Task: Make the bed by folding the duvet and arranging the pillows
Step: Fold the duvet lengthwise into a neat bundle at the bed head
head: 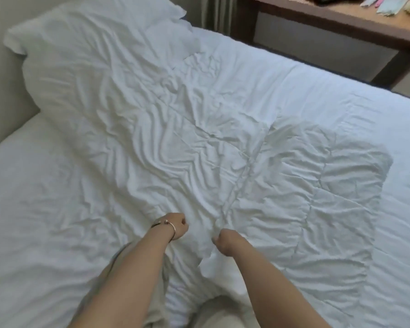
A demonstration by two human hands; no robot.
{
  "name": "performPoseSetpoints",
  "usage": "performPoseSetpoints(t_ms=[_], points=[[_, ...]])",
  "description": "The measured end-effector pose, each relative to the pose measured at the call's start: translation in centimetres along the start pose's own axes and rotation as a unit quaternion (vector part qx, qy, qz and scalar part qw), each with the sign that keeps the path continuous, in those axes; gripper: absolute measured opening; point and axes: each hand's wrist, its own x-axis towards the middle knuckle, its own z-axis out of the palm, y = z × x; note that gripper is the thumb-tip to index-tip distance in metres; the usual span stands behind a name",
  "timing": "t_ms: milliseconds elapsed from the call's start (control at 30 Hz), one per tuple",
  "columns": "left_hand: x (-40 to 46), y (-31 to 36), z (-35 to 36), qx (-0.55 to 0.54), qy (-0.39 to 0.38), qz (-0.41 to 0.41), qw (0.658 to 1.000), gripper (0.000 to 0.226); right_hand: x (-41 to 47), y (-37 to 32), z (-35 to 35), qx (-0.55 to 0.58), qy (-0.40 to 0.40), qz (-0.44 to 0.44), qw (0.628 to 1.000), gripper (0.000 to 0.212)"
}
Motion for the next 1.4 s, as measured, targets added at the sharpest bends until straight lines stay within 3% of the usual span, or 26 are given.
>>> performPoseSetpoints(t_ms=[167,367,533,633,800,933,1067,1267,1400], points=[[1.5,-1.3,-1.5,-0.006,-0.019,-0.017,1.0,0.032,1.4,-3.5,-2.3,0.033,-0.019,-0.002,0.999,0.053],[7.7,-5.4,-9.4,0.065,-0.028,0.047,0.996,0.035,5.6,-11.9,-5.8,0.091,0.034,0.023,0.995,0.034],[16.8,-13.4,-23.7,0.13,0.051,0.105,0.985,0.037,12.3,-24.2,-11.5,0.132,0.127,0.032,0.983,0.049],[20.0,-19.3,-32.8,0.138,0.103,0.105,0.98,0.039,14.0,-32.4,-14.9,0.098,0.164,0.023,0.981,0.054],[23.6,-27.8,-46.0,0.058,0.196,0.064,0.977,0.045,17.1,-44.9,-21.5,0.009,0.191,-0.026,0.981,0.057],[26.5,-32.3,-54.5,-0.009,0.321,0.068,0.945,0.054,19.9,-53.1,-26.9,0.008,0.244,-0.059,0.968,0.061],[28.4,-35.1,-60.7,-0.041,0.408,0.043,0.911,0.078,21.1,-59.5,-31.3,0.017,0.287,-0.09,0.953,0.069],[32.0,-37.7,-63.7,-0.161,0.336,-0.016,0.928,0.109,22.7,-65.7,-34.7,0.038,0.291,-0.143,0.945,0.075],[33.9,-39.8,-65.0,-0.139,0.285,-0.02,0.948,0.134,24.5,-67.4,-35.6,0.0,0.29,-0.149,0.945,0.079]])
